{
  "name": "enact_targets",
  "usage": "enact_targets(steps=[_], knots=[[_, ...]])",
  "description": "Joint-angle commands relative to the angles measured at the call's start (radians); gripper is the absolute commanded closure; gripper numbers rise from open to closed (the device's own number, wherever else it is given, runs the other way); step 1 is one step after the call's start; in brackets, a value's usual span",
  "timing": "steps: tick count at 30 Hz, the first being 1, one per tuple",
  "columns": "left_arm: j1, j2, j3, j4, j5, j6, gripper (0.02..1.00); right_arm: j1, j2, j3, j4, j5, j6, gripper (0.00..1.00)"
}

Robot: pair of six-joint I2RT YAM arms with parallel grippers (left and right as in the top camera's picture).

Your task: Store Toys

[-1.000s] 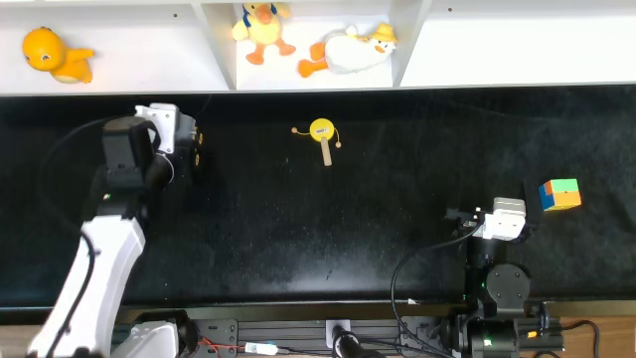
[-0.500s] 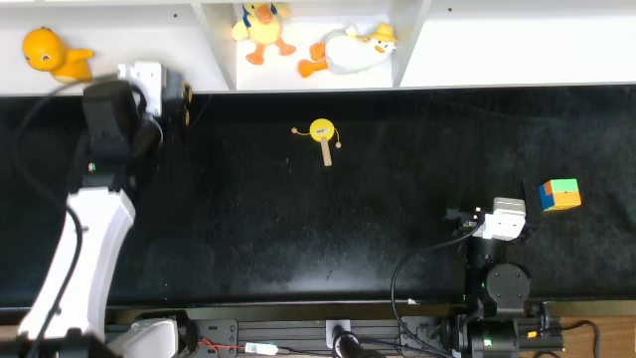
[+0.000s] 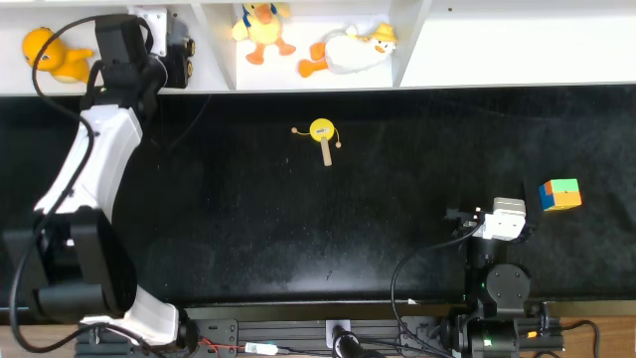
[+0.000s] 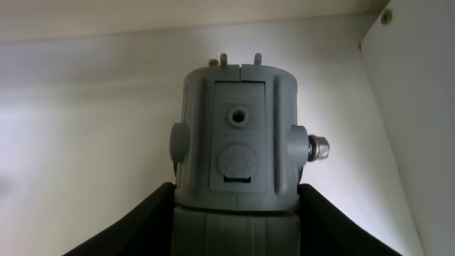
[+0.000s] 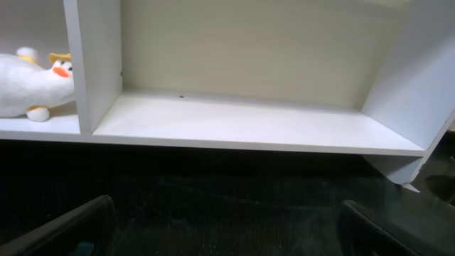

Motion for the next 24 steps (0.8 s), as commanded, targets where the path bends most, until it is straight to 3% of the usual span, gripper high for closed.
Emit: enact_targets(steps=[1, 2, 11, 19, 24], knots=[[-0.003, 0.021, 0.025, -0.005, -0.001, -0.003, 0.060, -0.003, -0.006, -0.014, 0.007, -0.006, -0.003, 0.005], [-0.003, 0.020, 0.025, -0.016, -0.001, -0.003, 0.020, -0.003, -0.006, -0.014, 0.007, -0.006, -0.003, 0.005], [-0.003, -0.195, -0.158, -0.126, -0.017, 0.002, 0.020, -0.003, -0.006, -0.014, 0.007, -0.006, -0.003, 0.007], [-0.003, -0.837, -0.694, -0.076, -0.086, 0.001, 0.020, -0.003, -0.006, -0.014, 0.007, -0.006, -0.003, 0.005], [-0.003, -1.223, -0.988, 0.130, -0.099, 0.001, 0.023, -0.003, -0.006, -0.014, 0.007, -0.006, -0.003, 0.005]])
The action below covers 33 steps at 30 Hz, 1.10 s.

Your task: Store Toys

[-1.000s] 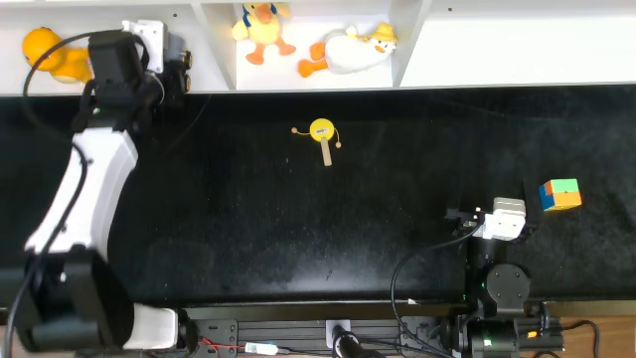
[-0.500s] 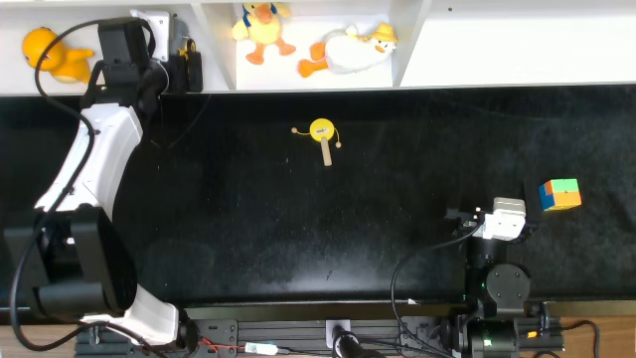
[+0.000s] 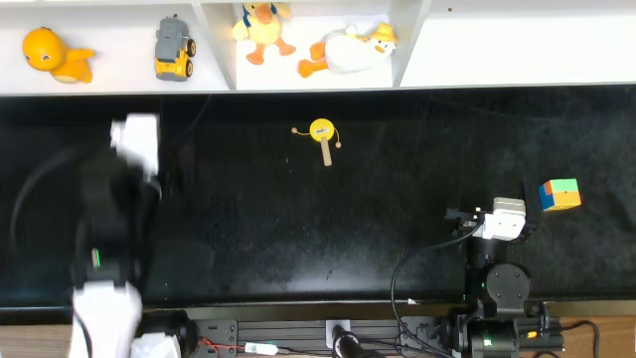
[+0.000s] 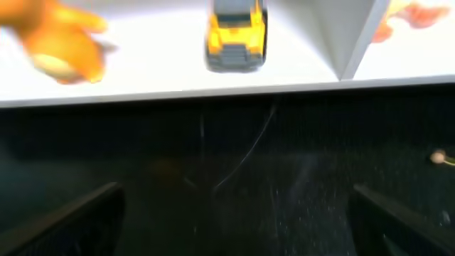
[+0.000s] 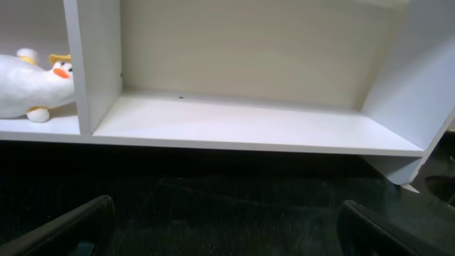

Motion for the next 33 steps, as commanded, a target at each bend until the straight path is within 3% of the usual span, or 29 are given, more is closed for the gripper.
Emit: enact_targets(steps=[1, 9, 14, 33], knots=[[-0.003, -0.314, -0.253, 0.145, -0.036, 0.001, 0.020, -0.003, -0.007, -0.014, 0.007, -0.006, -0.003, 0.005], [-0.003, -0.681, -0.531, 0.266, -0.043, -0.002, 0.020, -0.003, -0.006, -0.014, 0.007, -0.006, -0.003, 0.005], [-0.002, -0.790, -0.525, 0.167, -0.087, -0.003, 0.020, -0.003, -0.006, -0.014, 0.007, -0.006, -0.003, 0.007], [-0.003, -0.800, -0.524, 0.127, -0.076, -0.003, 0.023, -0.003, -0.007, -0.014, 0.007, -0.006, -0.003, 0.005]])
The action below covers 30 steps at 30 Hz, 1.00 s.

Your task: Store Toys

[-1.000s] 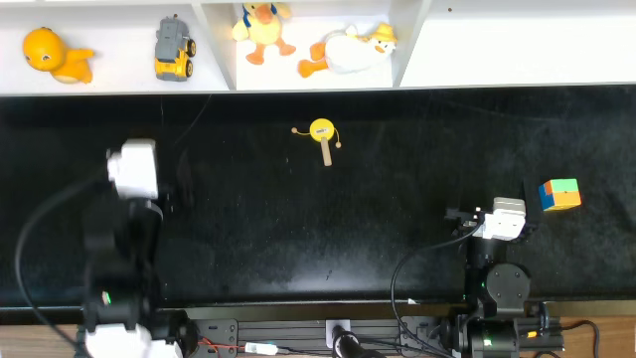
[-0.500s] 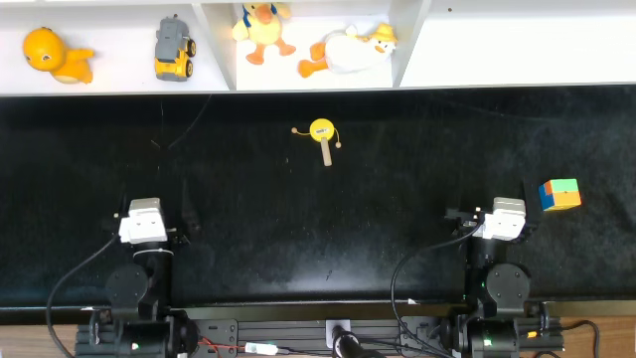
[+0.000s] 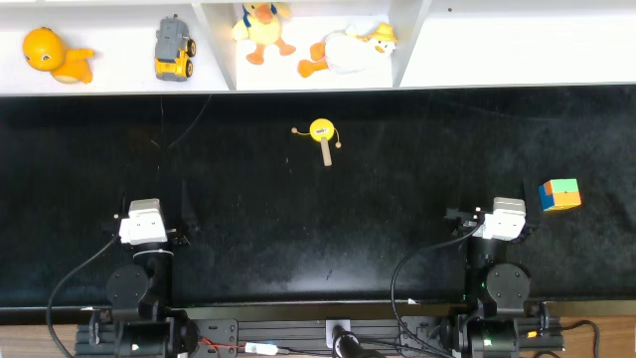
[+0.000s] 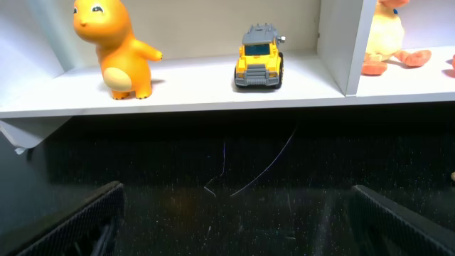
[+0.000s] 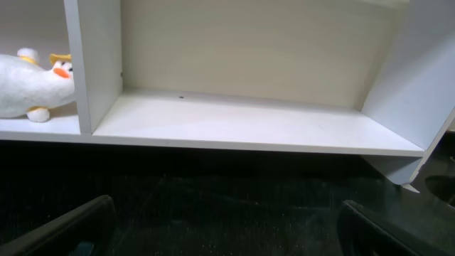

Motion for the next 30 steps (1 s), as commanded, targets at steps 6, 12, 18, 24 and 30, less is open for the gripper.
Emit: enact_targets(steps=[6, 12, 18, 24, 30], knots=[[-0.003, -0.014, -0.001, -0.002, -0.012, -0.003, 0.023, -0.003, -0.006, -0.014, 0.007, -0.006, -0.003, 0.005], [-0.003, -0.014, -0.001, -0.002, -0.012, -0.003, 0.023, 0.001, -0.005, -0.013, 0.003, -0.006, -0.003, 0.005], [-0.003, -0.014, -0.001, -0.002, -0.012, -0.003, 0.020, 0.015, 0.187, 0.108, -0.081, -0.019, 0.027, 0.005], [-0.003, -0.014, -0.001, -0.002, -0.012, -0.003, 0.020, 0.162, 0.554, 0.402, -0.431, -0.063, 0.169, 0.005], [-0.003, -0.014, -0.001, -0.002, -0.012, -0.003, 0.020, 0.429, 0.923, 0.643, -0.660, -0.058, 0.549, 0.005]])
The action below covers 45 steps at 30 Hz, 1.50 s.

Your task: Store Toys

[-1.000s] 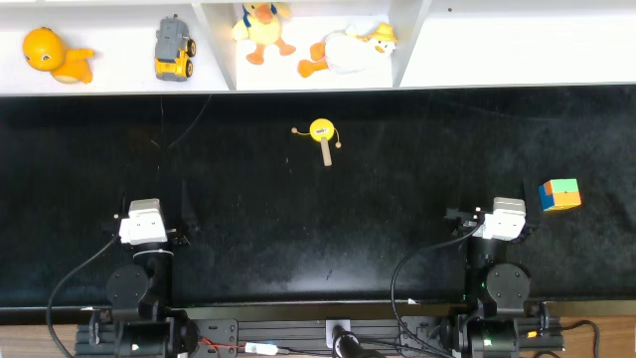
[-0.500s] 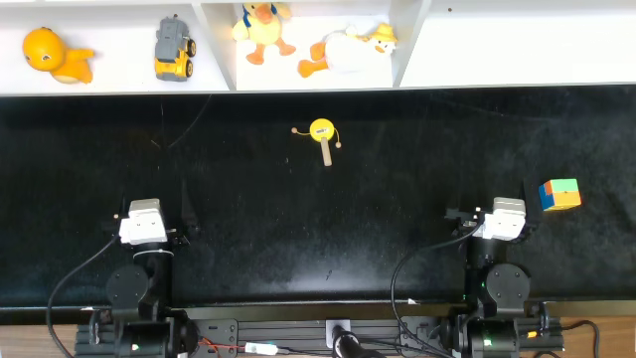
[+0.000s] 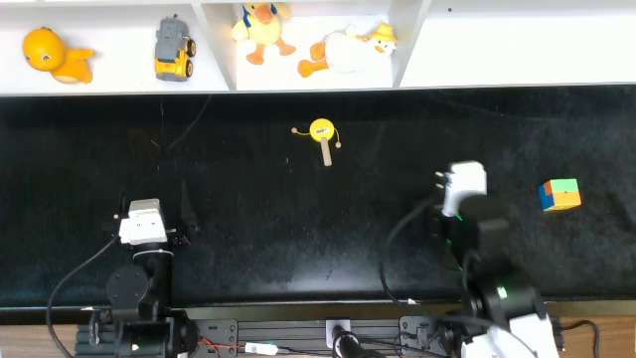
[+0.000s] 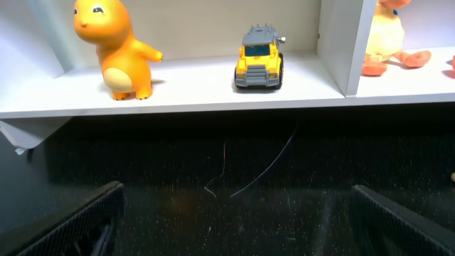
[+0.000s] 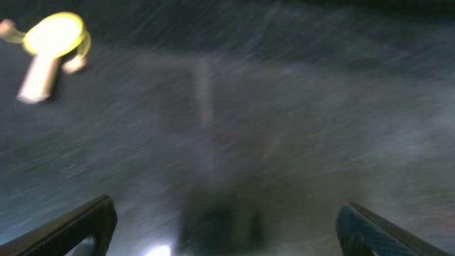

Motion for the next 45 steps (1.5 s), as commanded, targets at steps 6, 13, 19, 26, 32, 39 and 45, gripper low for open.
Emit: enact_targets(steps=[6, 13, 19, 26, 32, 39, 45], knots=[[-0.003, -0.012, -0.001, -0.002, -0.012, -0.003, 0.020, 0.388, 0.551, 0.312, -0.065, 0.105, 0.618, 0.003], [-0.003, -0.012, -0.001, -0.002, -0.012, -0.003, 0.020, 0.505, 0.850, 0.528, -0.065, 0.220, 0.646, 0.018], [-0.003, -0.012, -0.001, -0.002, -0.012, -0.003, 0.023, 0.506, 1.001, 0.653, -0.064, 0.280, 0.660, 0.027], [-0.003, -0.012, -0.001, -0.002, -0.012, -0.003, 0.020, 0.506, 1.106, 0.743, -0.061, 0.309, 0.661, 0.069], [-0.003, -0.012, -0.001, -0.002, -0.012, -0.003, 0.023, 0.502, 1.146, 0.747, -0.054, 0.311, 0.661, 0.080], [-0.003, -0.012, -0.001, -0.002, -0.012, -0.003, 0.023, 0.488, 1.181, 0.748, -0.026, 0.305, 0.661, 0.189], [-0.003, -0.012, -0.001, -0.002, -0.012, -0.003, 0.020, 0.483, 1.197, 0.748, -0.026, 0.302, 0.661, 0.426]])
